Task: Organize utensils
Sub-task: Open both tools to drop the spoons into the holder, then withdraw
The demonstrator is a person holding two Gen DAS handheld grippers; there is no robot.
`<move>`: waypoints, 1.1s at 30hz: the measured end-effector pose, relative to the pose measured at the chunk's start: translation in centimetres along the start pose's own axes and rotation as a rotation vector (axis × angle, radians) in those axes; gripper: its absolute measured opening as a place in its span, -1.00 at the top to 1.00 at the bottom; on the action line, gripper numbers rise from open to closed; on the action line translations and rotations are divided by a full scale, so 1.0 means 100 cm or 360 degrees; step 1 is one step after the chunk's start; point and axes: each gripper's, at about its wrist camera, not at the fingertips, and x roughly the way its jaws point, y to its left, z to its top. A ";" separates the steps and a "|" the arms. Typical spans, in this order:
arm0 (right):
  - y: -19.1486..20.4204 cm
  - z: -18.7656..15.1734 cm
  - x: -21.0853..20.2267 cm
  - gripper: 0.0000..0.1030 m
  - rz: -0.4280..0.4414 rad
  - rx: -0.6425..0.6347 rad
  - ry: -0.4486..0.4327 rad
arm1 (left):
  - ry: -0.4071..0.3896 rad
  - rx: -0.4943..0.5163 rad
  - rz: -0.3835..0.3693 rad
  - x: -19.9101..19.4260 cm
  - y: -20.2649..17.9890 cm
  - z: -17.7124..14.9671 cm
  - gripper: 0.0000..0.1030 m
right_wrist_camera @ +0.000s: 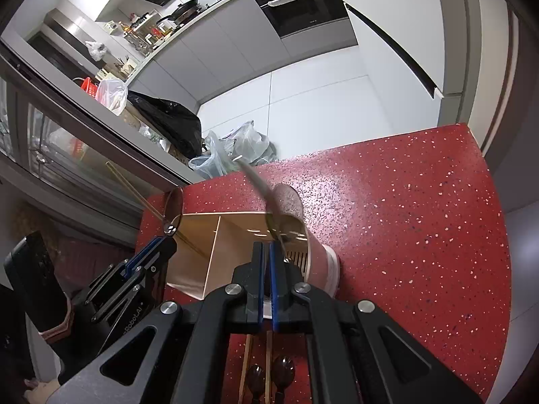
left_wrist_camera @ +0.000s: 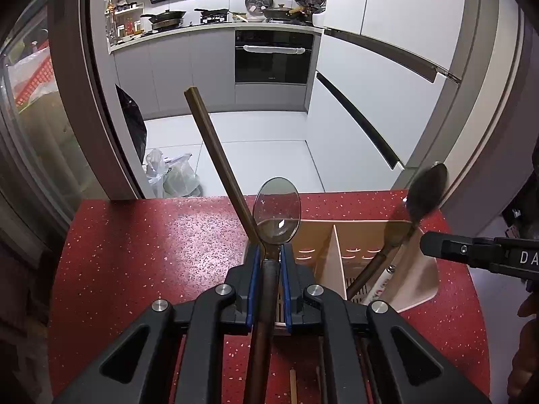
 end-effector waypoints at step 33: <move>0.024 0.007 0.017 0.02 0.0363 0.0052 0.0098 | 0.0015 -0.0182 -0.0191 -0.019 0.037 0.009 0.36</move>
